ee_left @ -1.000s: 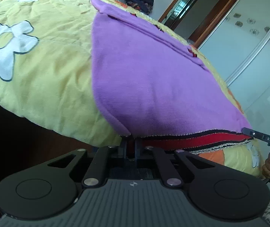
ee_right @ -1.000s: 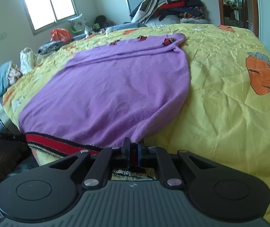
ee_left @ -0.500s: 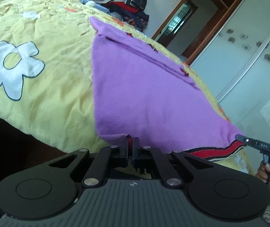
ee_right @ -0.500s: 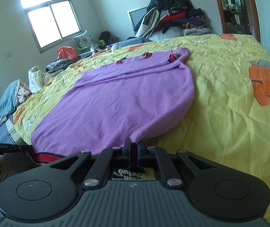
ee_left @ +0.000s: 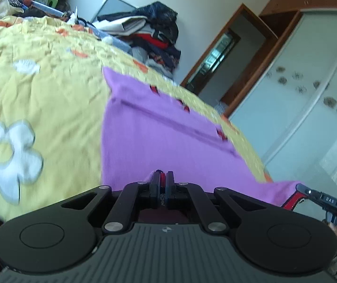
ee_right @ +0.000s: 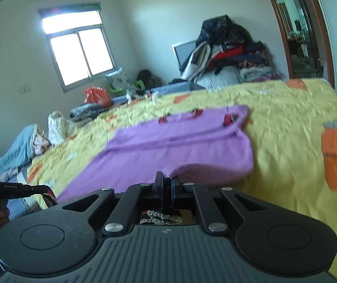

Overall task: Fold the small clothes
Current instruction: 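Lift the hem with both grippers and raise it above the sweater, then carry the hem over the body toward the collar with both grippers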

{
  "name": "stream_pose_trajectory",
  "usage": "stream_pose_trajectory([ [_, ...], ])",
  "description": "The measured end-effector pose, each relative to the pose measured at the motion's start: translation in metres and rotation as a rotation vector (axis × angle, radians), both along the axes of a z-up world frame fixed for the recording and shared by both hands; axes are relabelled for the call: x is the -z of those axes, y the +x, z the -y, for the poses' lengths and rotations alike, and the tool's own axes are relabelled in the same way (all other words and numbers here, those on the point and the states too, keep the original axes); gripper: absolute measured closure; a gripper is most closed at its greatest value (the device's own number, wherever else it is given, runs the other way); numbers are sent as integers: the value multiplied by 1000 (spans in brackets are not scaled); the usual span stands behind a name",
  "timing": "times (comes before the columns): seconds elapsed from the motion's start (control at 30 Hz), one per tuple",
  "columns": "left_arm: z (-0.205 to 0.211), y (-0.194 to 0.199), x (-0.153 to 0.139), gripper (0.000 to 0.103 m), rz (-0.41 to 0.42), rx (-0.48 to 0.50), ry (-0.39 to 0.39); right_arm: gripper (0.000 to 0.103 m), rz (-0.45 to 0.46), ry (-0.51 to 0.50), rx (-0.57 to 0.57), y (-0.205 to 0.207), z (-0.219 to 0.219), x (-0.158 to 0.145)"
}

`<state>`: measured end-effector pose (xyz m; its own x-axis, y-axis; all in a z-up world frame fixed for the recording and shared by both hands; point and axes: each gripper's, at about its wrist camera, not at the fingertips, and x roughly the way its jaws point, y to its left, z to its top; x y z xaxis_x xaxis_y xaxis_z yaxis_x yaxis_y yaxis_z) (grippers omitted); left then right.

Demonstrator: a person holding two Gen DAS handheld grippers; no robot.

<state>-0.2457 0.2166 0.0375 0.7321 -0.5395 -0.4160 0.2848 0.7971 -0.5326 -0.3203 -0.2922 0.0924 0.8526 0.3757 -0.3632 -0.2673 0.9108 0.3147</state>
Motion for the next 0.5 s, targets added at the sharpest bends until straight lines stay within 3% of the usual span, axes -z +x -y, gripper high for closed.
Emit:
stream_pose_trajectory([
  [0.17,-7,38,-12,101,28,-54,-13,98,12,-1,20,47,6,-7],
  [0.33,-18,80,-9,103,0,-116,-70,98,-71,75,64,107,25,8],
  [0.4,-18,98,-5,103,-25,-128,-55,98,-115,105,73,131,31,18],
  [0.5,-13,112,0,103,-56,-45,-20,97,-203,89,93,164,31,34],
])
